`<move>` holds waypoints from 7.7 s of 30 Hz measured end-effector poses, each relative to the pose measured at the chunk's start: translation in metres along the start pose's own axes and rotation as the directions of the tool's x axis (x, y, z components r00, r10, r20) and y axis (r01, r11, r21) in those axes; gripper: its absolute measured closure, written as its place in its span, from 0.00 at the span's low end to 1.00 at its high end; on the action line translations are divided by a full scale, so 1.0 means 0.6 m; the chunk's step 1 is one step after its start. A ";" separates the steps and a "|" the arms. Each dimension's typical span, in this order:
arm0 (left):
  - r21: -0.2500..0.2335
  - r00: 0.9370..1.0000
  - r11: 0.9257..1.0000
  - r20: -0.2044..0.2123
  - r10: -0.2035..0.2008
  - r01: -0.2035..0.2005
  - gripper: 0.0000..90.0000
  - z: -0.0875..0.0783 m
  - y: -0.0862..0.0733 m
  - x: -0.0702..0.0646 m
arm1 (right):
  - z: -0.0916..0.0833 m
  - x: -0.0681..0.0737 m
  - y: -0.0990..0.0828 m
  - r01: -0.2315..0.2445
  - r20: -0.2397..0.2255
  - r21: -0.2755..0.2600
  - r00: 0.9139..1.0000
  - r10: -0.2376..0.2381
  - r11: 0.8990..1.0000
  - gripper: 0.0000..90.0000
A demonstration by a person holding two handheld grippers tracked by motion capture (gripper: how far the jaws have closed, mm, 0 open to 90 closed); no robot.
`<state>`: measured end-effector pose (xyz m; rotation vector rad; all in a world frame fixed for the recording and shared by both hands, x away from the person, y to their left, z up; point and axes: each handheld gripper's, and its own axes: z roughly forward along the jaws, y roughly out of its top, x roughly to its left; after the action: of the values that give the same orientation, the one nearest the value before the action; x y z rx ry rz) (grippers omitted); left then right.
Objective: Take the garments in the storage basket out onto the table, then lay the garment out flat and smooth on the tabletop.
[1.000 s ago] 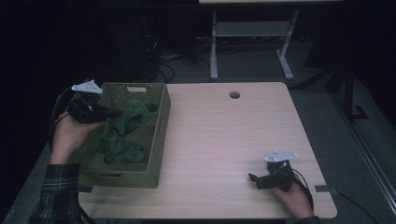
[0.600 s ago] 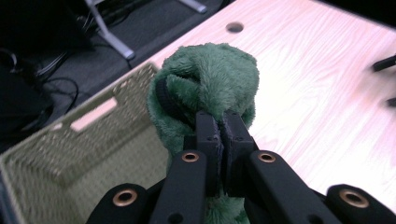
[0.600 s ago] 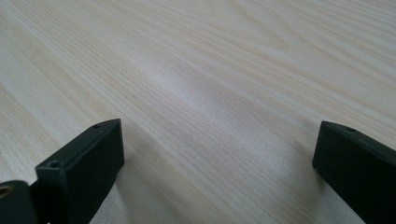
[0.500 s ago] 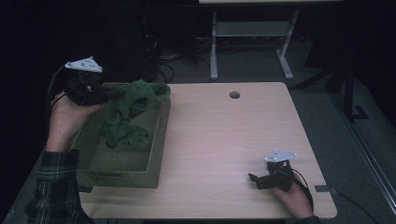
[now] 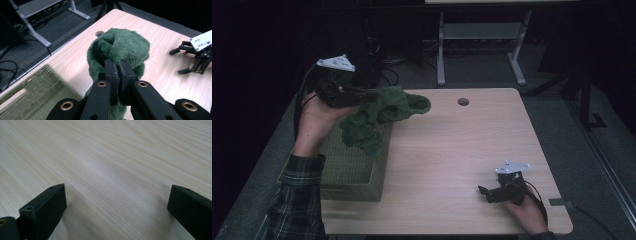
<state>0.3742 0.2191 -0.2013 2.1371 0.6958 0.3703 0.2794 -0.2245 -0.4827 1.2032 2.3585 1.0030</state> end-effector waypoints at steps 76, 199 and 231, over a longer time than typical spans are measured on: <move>0.114 0.977 0.993 0.213 -0.002 -0.023 0.17 0.351 -0.140 -0.179 | 0.000 0.000 0.000 0.003 0.000 0.004 1.000 -0.003 1.000 0.02; 0.113 0.993 0.991 0.107 0.054 -0.066 0.14 0.311 -0.337 -0.224 | 0.023 -0.159 0.230 -0.035 -0.088 -0.008 0.996 0.034 0.999 0.65; 0.111 0.993 0.992 0.107 0.052 -0.063 0.14 0.311 -0.337 -0.224 | -0.043 0.026 0.084 0.060 -0.281 0.006 0.958 -0.056 0.998 0.62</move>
<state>0.2860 0.1215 -0.4780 2.2712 0.6098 0.2533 0.2854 -0.2031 -0.4285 1.0481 2.6025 1.2078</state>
